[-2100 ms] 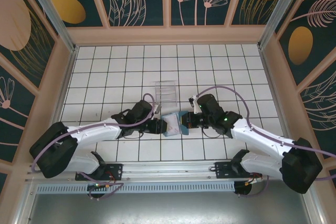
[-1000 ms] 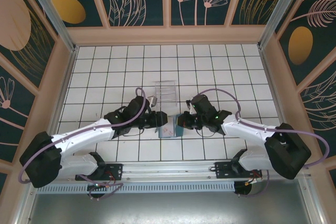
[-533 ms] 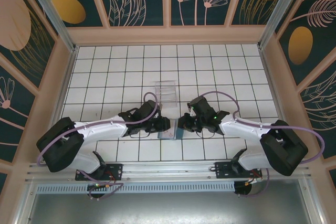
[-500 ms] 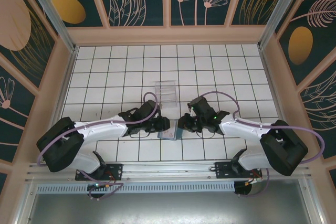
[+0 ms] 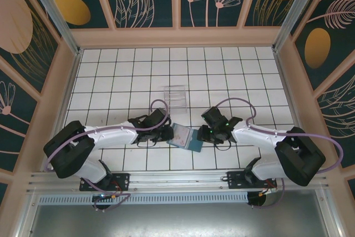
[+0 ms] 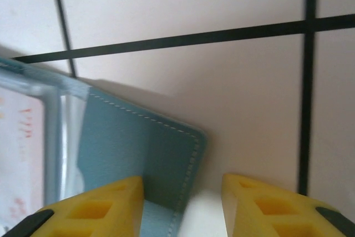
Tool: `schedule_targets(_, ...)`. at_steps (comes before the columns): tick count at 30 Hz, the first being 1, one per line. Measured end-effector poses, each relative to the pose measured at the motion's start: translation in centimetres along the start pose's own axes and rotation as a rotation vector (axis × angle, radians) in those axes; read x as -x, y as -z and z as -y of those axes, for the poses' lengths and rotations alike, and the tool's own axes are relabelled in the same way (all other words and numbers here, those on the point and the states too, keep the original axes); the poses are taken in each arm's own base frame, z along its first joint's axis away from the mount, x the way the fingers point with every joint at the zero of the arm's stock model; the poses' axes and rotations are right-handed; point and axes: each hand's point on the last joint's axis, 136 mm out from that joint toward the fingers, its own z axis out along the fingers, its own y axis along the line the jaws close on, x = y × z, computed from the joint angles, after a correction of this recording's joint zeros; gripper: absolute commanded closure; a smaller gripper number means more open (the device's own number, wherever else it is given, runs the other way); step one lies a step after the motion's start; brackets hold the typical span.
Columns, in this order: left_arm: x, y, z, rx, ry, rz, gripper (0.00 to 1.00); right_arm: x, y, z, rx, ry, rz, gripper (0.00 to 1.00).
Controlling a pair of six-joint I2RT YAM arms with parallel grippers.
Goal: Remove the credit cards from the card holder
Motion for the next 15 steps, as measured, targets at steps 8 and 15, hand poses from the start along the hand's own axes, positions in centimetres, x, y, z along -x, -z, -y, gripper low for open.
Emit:
schedule_targets(8, -0.4, -1.1, -0.8, 0.038, -0.027, -0.022, 0.88, 0.8, 1.8, 0.3, -0.049, 0.021, 0.041, 0.58)
schedule_targets(15, -0.4, -1.3, -0.1, 0.018, -0.040, -0.041, 0.89, 3.6, 5.7, -4.6, 0.043, 0.035, 0.122, 0.58)
